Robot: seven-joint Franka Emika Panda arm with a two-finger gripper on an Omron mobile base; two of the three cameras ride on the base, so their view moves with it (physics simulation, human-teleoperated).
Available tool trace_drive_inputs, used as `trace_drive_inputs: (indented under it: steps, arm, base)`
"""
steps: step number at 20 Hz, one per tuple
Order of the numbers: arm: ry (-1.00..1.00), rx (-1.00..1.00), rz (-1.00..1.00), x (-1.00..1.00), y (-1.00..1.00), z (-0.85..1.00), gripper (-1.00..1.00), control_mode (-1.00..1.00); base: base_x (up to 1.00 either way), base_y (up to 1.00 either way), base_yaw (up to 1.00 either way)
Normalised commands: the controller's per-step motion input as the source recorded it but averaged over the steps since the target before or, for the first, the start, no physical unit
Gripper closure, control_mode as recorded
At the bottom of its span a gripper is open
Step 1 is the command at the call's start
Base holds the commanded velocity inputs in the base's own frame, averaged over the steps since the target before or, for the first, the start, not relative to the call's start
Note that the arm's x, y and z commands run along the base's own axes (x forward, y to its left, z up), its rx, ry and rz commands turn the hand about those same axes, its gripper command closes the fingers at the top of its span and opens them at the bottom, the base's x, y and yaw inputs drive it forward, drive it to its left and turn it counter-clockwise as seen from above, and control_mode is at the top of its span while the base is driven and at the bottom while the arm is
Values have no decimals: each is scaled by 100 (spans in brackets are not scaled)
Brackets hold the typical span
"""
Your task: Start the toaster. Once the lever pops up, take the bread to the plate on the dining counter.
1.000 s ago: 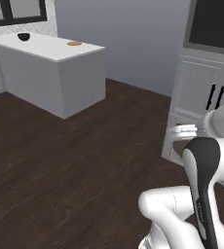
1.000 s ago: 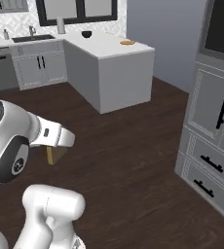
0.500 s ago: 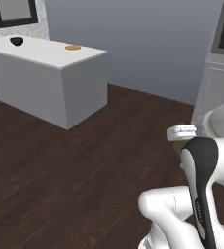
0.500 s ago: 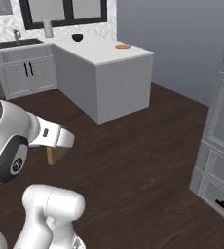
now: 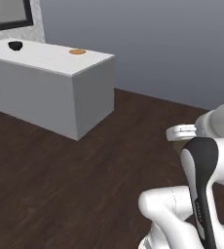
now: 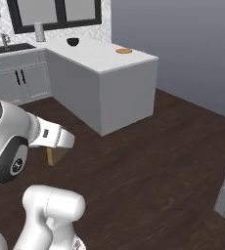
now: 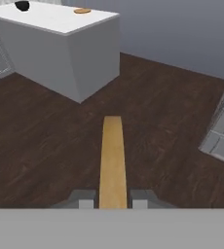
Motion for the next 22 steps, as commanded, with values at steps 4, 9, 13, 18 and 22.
trace_drive_inputs:
  steps: [4, 9, 13, 18, 22]
  arm:
    - [0, 0, 0, 0, 0, 0, 100, 100]
    - [0, 0, 0, 0, 0, 0, 100, 100]
    - [0, 0, 0, 0, 0, 0, 100, 100]
    - [0, 0, 0, 0, 0, 0, 100, 100]
    - [0, 0, 0, 0, 0, 0, 100, 100]
  base:
    - [100, 56, -16]
    - [100, 45, -16]
    - [100, 29, -19]
    - [100, 3, -19]
    - [100, 0, -25]
